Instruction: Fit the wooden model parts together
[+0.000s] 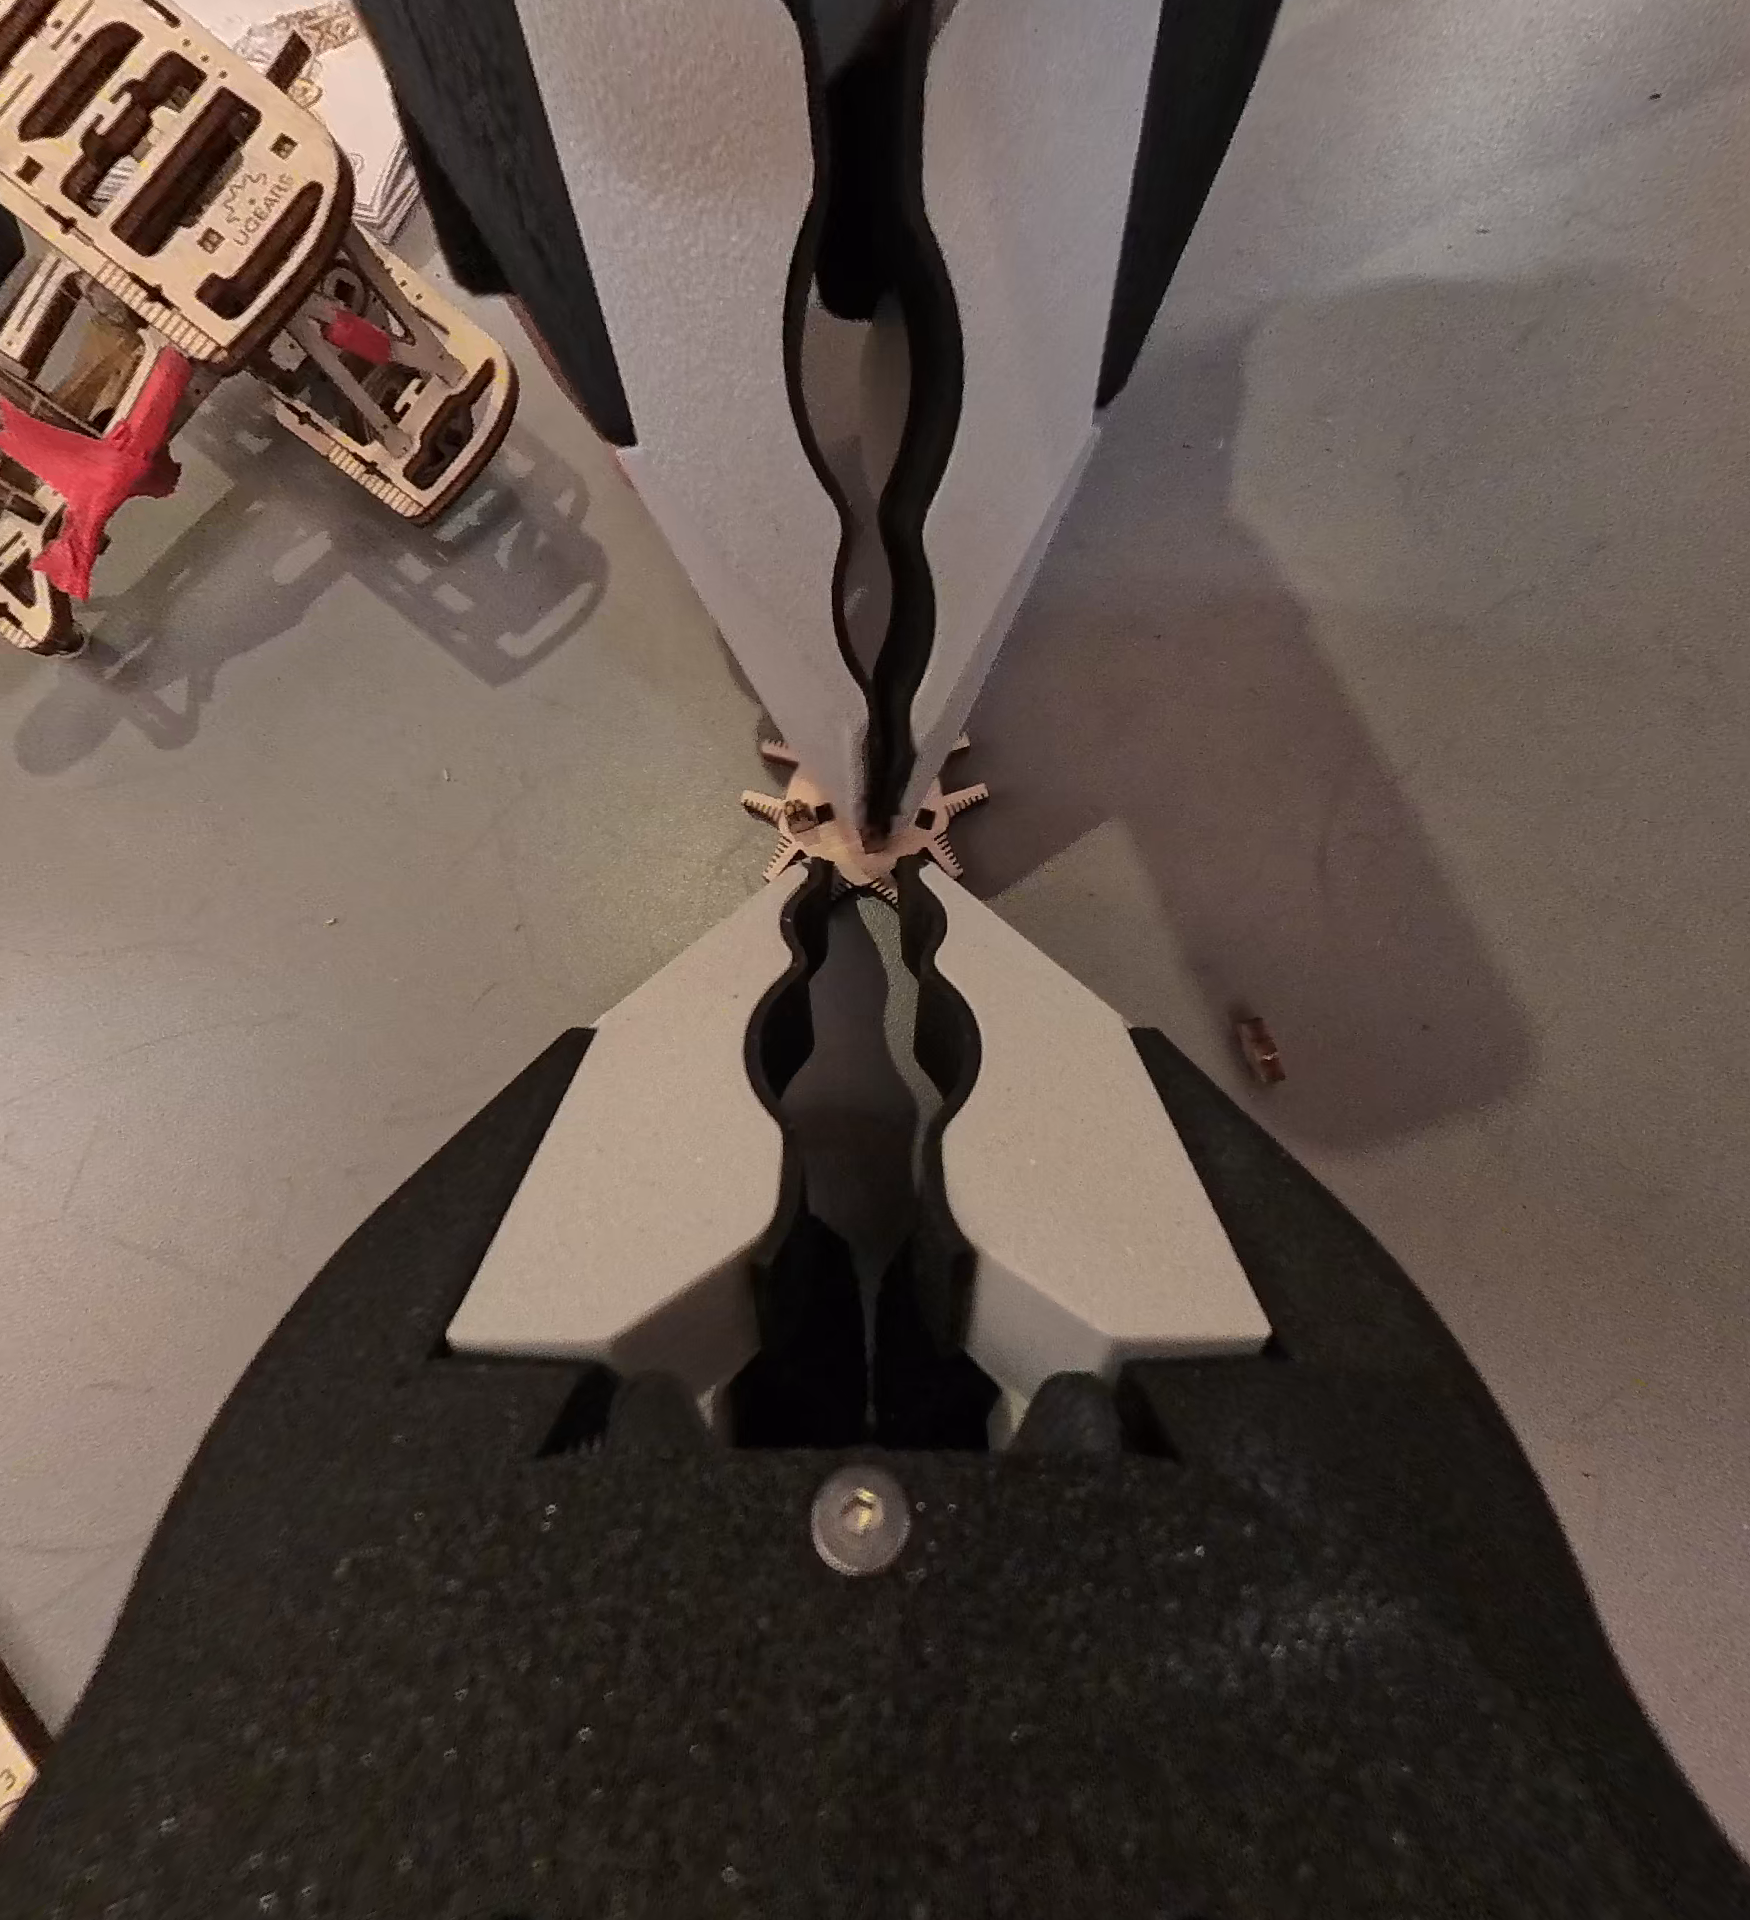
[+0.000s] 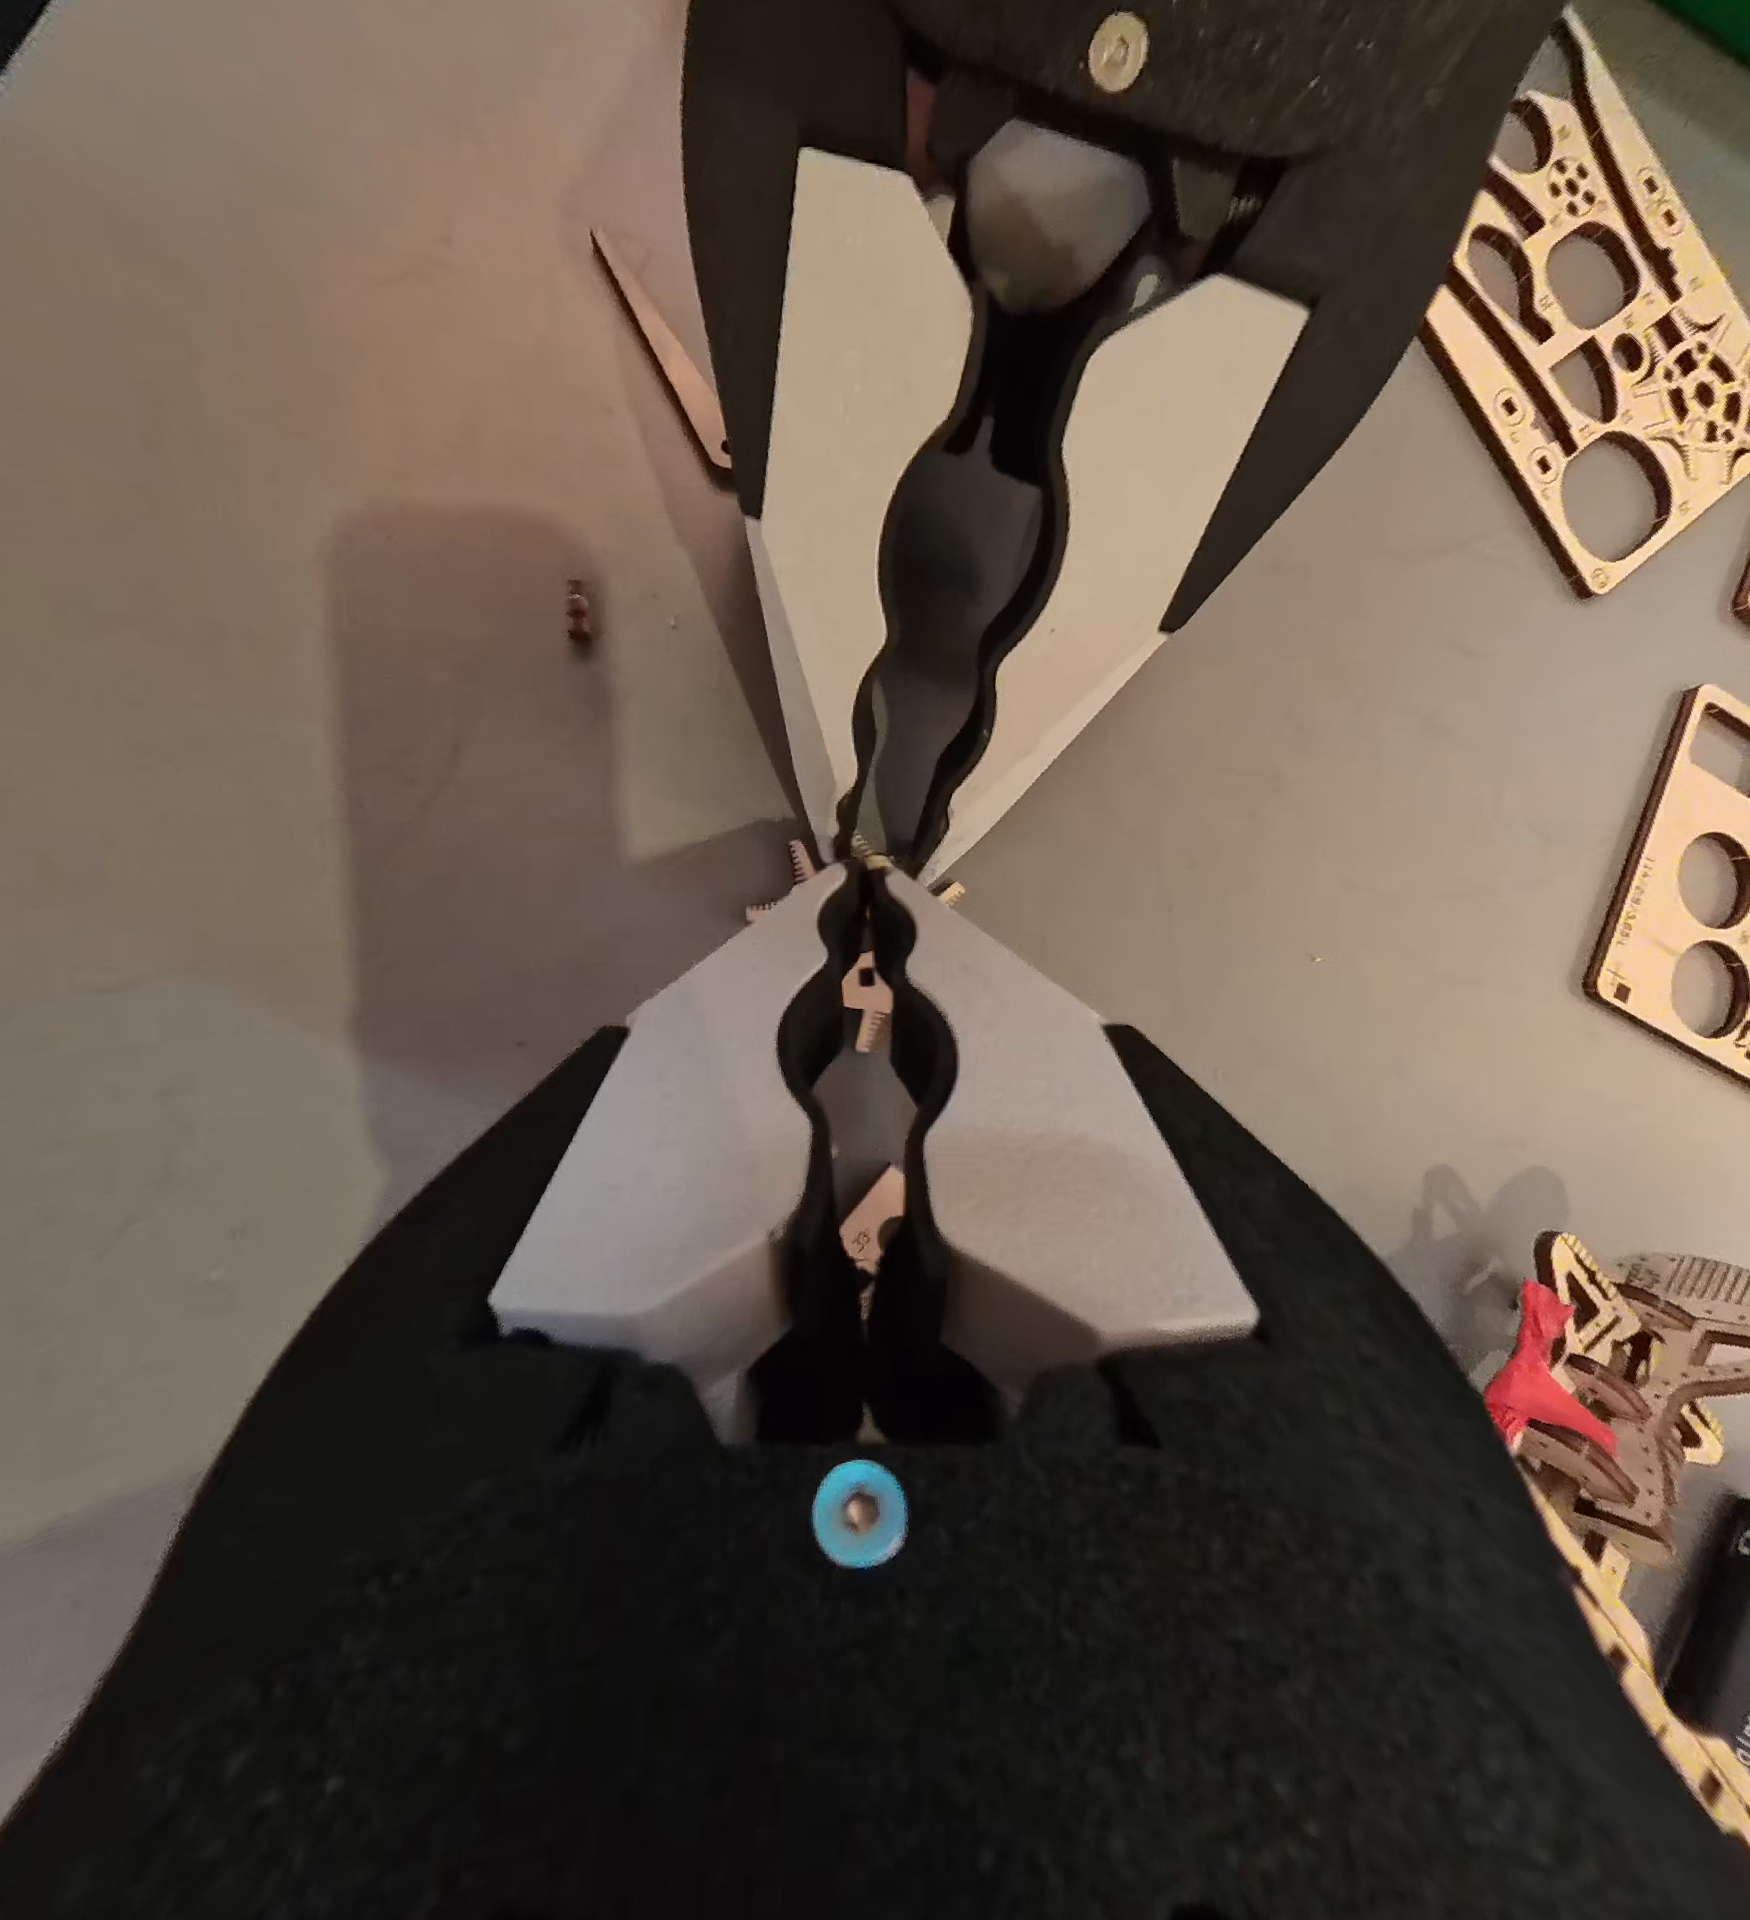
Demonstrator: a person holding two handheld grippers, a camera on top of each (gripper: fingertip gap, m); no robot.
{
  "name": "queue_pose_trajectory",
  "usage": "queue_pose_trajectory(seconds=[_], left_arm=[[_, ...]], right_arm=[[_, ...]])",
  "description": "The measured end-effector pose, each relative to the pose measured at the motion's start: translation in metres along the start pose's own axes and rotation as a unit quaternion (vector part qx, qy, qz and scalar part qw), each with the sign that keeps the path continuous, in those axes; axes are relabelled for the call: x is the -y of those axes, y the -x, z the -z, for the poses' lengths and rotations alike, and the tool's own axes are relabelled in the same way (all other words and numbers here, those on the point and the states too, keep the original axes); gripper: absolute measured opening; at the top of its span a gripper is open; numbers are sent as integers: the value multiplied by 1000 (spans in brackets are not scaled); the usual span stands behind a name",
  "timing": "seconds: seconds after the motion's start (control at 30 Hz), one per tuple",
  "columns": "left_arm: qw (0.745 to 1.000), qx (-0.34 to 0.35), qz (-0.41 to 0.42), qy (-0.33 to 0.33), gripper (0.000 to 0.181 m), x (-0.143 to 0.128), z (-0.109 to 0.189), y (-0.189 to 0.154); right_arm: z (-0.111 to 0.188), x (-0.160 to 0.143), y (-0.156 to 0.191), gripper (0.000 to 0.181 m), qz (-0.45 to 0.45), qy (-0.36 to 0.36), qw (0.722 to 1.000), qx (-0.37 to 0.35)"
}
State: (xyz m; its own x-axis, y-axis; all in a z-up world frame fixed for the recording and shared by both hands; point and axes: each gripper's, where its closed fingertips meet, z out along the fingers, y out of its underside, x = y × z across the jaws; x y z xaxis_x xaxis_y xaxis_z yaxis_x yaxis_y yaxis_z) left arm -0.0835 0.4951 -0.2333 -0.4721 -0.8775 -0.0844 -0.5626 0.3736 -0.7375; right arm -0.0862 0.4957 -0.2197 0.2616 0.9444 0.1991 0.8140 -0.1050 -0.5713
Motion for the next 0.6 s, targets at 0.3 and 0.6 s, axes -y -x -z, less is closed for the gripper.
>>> queue_pose_trajectory(seconds=[0.3,0.6], left_arm=[[1000,-2,2,0,12,0,0,0],[1000,-2,2,0,12,0,0,0]], right_arm=[[-2,1,0,0,-35,-31,999,25],[-3,-1,-1,0,-36,-8,998,42]])
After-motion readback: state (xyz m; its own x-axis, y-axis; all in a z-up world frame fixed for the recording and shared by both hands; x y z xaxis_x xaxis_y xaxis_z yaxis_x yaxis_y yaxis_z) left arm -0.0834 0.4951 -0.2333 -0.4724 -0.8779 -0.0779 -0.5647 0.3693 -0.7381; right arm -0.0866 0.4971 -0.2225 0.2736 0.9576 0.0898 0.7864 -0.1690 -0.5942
